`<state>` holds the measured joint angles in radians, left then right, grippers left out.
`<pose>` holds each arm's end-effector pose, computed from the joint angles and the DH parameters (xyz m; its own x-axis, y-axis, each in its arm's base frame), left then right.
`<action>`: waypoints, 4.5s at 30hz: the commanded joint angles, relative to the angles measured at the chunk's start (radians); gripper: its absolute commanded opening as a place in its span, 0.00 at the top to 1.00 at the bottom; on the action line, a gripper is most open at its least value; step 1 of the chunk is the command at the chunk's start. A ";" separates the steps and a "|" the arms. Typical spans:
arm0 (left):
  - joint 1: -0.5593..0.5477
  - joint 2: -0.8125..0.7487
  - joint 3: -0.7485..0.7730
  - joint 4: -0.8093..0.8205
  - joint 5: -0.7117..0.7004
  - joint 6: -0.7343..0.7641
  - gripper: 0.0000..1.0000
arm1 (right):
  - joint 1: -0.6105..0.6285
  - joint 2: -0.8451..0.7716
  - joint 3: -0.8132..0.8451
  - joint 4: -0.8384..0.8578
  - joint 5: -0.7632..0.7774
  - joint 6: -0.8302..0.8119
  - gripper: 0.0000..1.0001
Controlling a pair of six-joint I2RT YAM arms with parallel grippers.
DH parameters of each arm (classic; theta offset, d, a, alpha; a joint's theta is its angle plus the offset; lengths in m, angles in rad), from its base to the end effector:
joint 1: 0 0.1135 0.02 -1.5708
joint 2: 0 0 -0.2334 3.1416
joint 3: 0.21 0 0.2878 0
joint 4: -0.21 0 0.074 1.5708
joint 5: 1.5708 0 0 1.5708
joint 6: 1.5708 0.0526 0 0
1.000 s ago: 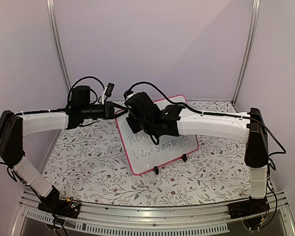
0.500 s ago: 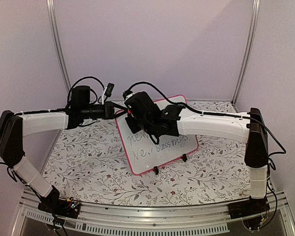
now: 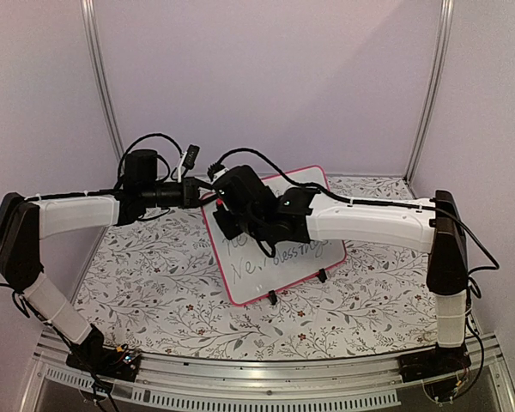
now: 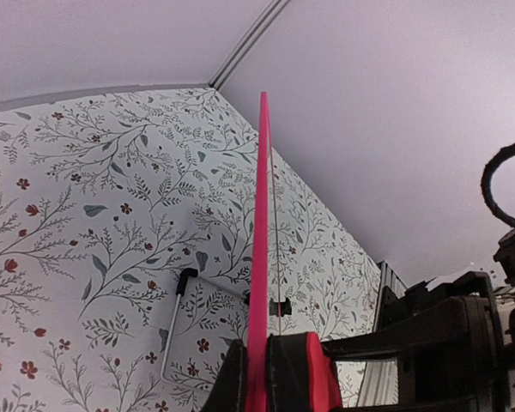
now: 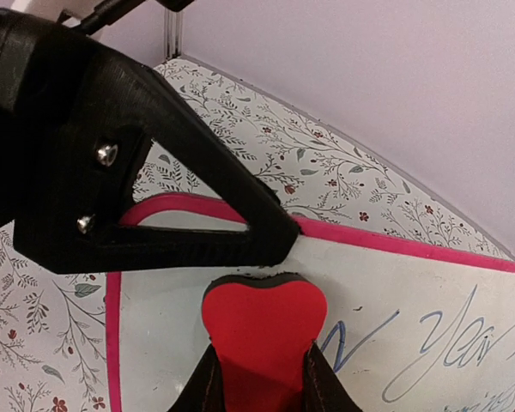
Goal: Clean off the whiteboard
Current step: Erase the whiteboard at the center of the board.
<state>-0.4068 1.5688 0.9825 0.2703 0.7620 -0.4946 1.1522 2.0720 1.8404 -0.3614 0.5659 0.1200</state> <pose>0.3472 -0.1891 0.2063 -0.6731 -0.0839 -0.7347 0.6469 0.4146 -0.6400 0.2364 0.4619 0.2458 -0.2962 -0.4172 -0.8592 -0.5590 0.8051 -0.1982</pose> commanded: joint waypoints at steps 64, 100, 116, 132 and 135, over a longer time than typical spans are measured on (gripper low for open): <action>-0.006 -0.013 0.005 0.057 0.039 -0.003 1.00 | -0.045 0.014 0.009 -0.058 -0.027 -0.059 1.00; -0.002 -0.024 0.003 0.060 0.039 -0.006 1.00 | -0.026 -0.106 -0.244 -0.141 -0.047 0.071 1.00; -0.003 -0.023 0.001 0.061 0.037 -0.007 1.00 | -0.053 -0.160 -0.071 -0.089 0.047 -0.074 1.00; -0.002 -0.020 0.004 0.063 0.044 -0.010 1.00 | -0.084 -0.024 0.028 -0.095 0.002 -0.093 1.00; -0.003 -0.020 0.004 0.064 0.045 -0.010 1.00 | -0.085 -0.013 0.014 -0.113 -0.019 -0.074 1.00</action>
<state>-0.4019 1.5700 0.9817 0.2775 0.7891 -0.5030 1.0721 2.0350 1.8584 -0.4519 0.5823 0.0288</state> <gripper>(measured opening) 0.044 0.239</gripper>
